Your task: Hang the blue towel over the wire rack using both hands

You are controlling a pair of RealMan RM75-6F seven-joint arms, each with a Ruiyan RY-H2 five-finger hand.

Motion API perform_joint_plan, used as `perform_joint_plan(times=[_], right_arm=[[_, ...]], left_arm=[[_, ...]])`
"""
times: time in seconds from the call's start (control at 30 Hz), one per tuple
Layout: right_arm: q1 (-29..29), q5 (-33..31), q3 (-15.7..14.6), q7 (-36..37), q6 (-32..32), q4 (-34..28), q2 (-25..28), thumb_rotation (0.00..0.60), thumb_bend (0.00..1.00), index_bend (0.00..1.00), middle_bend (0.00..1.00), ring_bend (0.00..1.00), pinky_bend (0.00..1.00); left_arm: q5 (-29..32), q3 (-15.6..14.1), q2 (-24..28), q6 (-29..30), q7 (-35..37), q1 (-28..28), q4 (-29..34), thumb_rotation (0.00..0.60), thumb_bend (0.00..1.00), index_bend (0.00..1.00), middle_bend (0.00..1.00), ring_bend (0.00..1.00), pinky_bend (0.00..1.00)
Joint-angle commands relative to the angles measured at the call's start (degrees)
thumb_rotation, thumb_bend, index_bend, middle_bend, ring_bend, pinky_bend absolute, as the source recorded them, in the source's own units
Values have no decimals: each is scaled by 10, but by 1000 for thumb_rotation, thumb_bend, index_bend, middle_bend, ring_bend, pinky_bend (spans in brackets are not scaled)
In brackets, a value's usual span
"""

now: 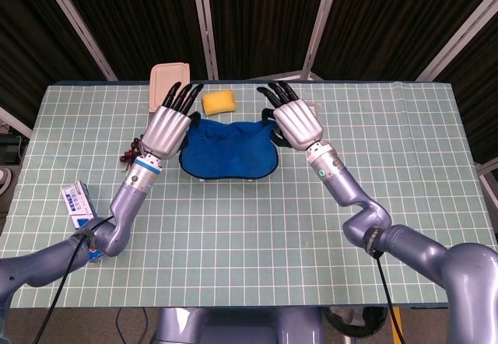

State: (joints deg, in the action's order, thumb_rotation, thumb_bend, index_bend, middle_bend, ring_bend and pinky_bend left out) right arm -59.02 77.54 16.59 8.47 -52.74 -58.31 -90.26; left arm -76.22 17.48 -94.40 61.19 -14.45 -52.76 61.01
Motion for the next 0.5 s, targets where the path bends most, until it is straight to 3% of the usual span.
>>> perform_joint_plan(times=[0.03,0.5], right_arm=[[2,11,-11,16,-3,17,-15,600,450,669,74,0,0],[1,26,-23,43,-14,60,-47,600,450,669,75,0,0]], left_arm=[[-5,-14,-9,-1,21,6,-21,600,529,816,0,0,0],[-18,-43,-29,1,87,22,-82,600,530,813,0,0,0]])
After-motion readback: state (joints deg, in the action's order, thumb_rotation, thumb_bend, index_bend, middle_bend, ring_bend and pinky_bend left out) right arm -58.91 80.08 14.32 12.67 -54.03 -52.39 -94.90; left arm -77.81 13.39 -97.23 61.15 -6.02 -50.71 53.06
